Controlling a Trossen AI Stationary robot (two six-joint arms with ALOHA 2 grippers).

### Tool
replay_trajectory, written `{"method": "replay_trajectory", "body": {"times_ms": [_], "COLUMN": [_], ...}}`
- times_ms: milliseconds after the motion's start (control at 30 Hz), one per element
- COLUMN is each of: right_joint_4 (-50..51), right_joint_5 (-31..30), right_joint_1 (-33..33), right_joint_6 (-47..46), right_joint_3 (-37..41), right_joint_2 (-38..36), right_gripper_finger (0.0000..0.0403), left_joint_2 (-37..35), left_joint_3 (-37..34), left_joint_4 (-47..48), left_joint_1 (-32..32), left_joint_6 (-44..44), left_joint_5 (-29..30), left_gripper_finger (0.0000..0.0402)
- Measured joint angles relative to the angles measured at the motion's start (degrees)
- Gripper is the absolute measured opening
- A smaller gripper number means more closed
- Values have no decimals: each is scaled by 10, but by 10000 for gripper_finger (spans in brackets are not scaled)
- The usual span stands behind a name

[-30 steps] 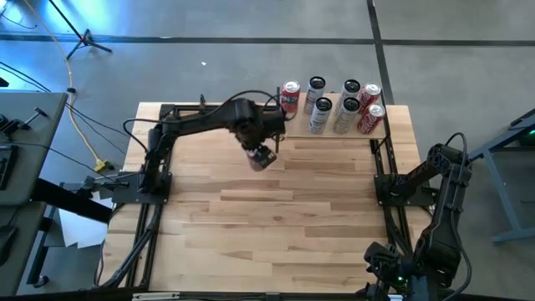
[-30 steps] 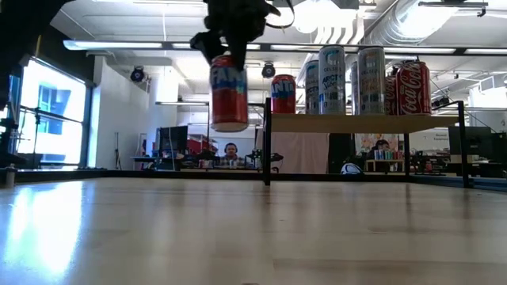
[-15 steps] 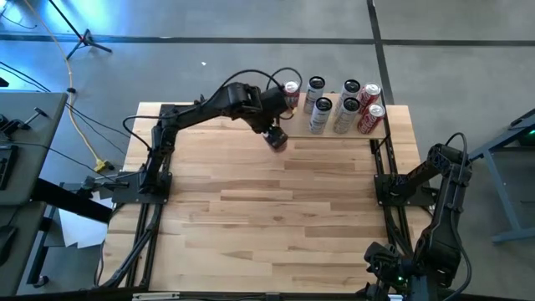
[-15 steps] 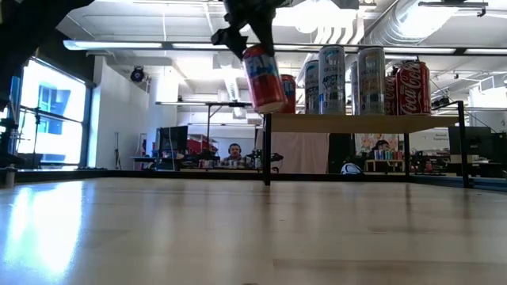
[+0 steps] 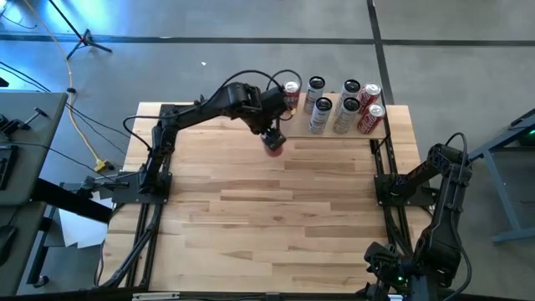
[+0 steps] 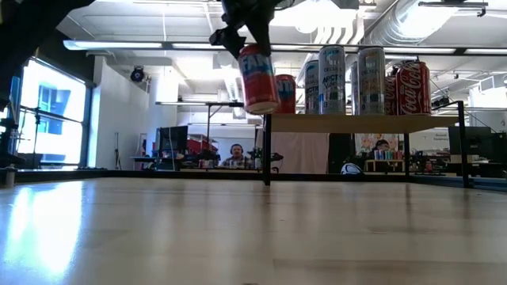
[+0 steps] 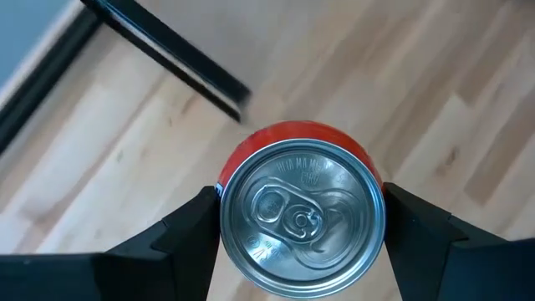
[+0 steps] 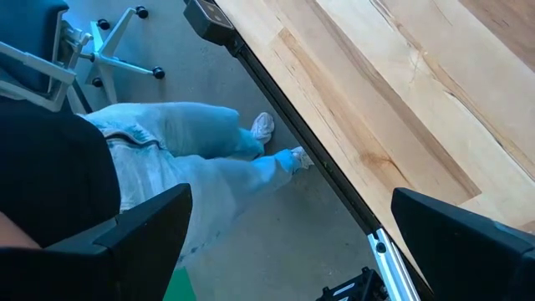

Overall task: Place canned beverage on shelf
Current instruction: Put the orange soda can on the shelf aligned with the other orange soda can

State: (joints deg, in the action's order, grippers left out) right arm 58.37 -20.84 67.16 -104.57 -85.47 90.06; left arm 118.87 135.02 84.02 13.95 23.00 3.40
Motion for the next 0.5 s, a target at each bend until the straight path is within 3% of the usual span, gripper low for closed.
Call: {"method": "replay_trajectory", "body": {"times_ms": [300, 500], "right_joint_4": [0, 0], "right_joint_5": [0, 0], "right_joint_1": [0, 0], "right_joint_6": [0, 0], "right_joint_3": [0, 0], "right_joint_2": [0, 0], "right_gripper_finger": [399, 399], "left_joint_2": [7, 11], "left_joint_3": [-5, -80], "left_joint_4": [33, -19], "left_joint_1": [-27, -26], "left_joint_6": [-67, -90], "left_joint_5": [-19, -30], "left_gripper_finger": [246, 246]}}
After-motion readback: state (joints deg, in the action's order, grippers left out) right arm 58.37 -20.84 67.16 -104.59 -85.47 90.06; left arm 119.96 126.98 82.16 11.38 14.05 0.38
